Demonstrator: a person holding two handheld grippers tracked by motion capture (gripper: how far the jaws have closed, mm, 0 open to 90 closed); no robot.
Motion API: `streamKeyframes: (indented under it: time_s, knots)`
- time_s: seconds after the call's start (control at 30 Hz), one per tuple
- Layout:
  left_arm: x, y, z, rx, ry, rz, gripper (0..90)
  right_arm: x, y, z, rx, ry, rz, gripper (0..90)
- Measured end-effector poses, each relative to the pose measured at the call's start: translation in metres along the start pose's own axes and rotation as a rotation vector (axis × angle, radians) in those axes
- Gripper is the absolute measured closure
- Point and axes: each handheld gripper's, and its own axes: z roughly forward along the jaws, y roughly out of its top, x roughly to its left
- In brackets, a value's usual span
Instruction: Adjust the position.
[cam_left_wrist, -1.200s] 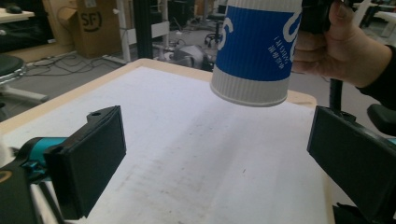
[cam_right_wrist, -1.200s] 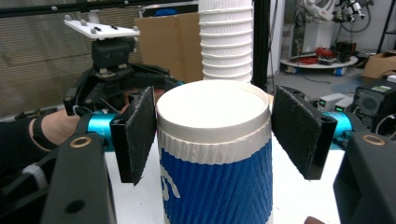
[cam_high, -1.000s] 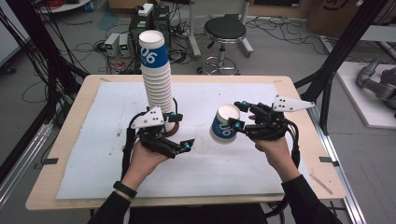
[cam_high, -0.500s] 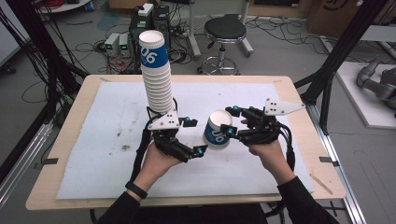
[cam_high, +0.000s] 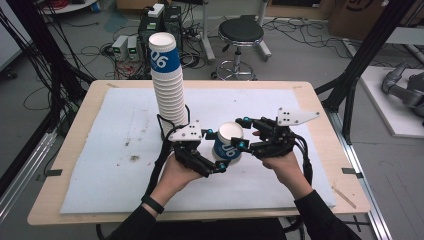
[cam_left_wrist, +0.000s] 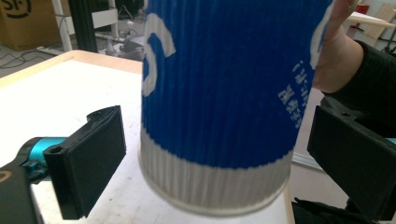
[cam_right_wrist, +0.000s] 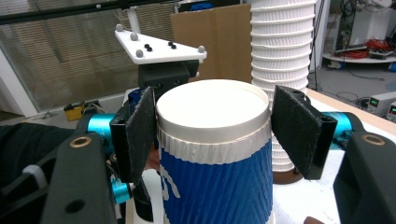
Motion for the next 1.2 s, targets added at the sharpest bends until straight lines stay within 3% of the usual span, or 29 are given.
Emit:
streamKeyframes:
  time_s: [0.3,0.37,0.7,0.93,1.03,1.2]
  knots:
    - [0.0019,-0.0021,0.0043,0.010,-0.019,-0.010,5.0,0.0019,-0.0012,0.0050,0.011,0.019,-0.002,32.9]
    - [0.0023,-0.0025,0.0043,0.014,-0.027,-0.006,11.7,0.0023,-0.0012,0.0053,0.011,0.020,-0.001,32.9]
    - [0.0017,-0.0029,0.0053,0.017,-0.027,-0.011,15.5,0.0016,-0.0011,0.0047,0.009,0.021,0.001,33.0]
    - [0.0019,-0.0016,0.0026,0.034,-0.023,0.011,17.7,0.0004,-0.0009,0.0039,0.015,0.027,0.009,31.9]
    - [0.0015,-0.0006,0.0010,0.039,-0.025,0.026,18.4,-0.0009,-0.0001,0.0033,0.029,0.029,0.013,25.1]
    - [0.0001,0.0030,0.0011,0.088,-0.022,0.048,19.1,-0.0012,0.0038,-0.0001,0.049,0.031,0.008,21.5]
